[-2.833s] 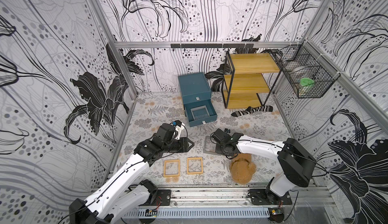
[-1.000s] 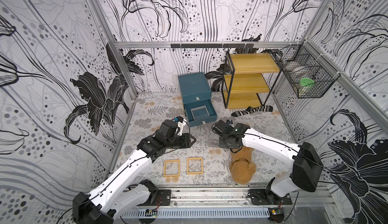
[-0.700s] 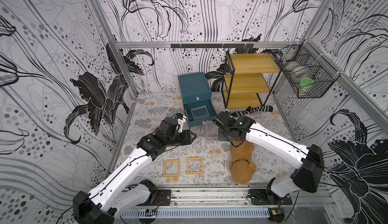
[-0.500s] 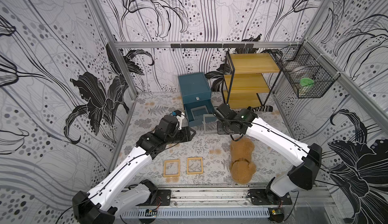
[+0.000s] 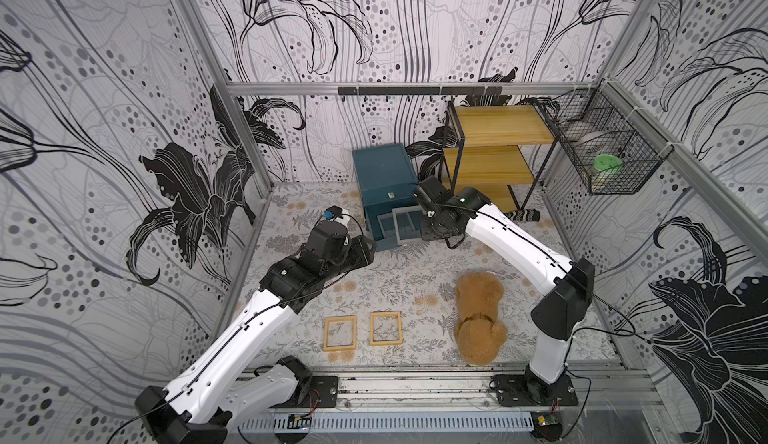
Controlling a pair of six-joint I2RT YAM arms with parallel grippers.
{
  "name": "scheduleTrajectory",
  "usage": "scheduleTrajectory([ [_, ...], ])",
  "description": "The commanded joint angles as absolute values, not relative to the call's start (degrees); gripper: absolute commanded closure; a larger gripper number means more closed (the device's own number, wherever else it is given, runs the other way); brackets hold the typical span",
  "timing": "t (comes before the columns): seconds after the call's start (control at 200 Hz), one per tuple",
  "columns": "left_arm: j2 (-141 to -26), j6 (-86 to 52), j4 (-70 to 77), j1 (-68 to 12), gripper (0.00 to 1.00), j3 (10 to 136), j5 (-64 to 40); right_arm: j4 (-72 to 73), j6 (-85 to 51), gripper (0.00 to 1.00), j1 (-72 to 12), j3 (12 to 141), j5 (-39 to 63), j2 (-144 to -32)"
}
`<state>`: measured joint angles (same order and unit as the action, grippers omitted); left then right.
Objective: Place the brooch boxes into the drawer by color
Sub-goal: Place the brooch box in the drawer.
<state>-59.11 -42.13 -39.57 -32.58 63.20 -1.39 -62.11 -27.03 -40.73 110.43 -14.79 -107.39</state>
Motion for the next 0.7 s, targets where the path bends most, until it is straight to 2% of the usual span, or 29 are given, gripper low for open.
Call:
scheduleTrajectory([
  [0.0, -58.20, -43.68, -40.03, -32.33, 0.59, 64.08, 1.43, -61.37, -23.07, 1.00, -39.83, 114.55, -14.14, -109.62],
  [0.275, -58.14, -44.03, -41.67, -30.66, 0.57, 65.73, 4.74, -60.81, -18.44, 1.00, -38.50, 121.62, -13.48, -116.72],
  [0.696, -59.83, -42.54, -40.08, -25.67, 0.57, 67.97, 1.49, -58.15, -14.90, 1.00, -37.97, 129.11, -12.69, -125.10],
])
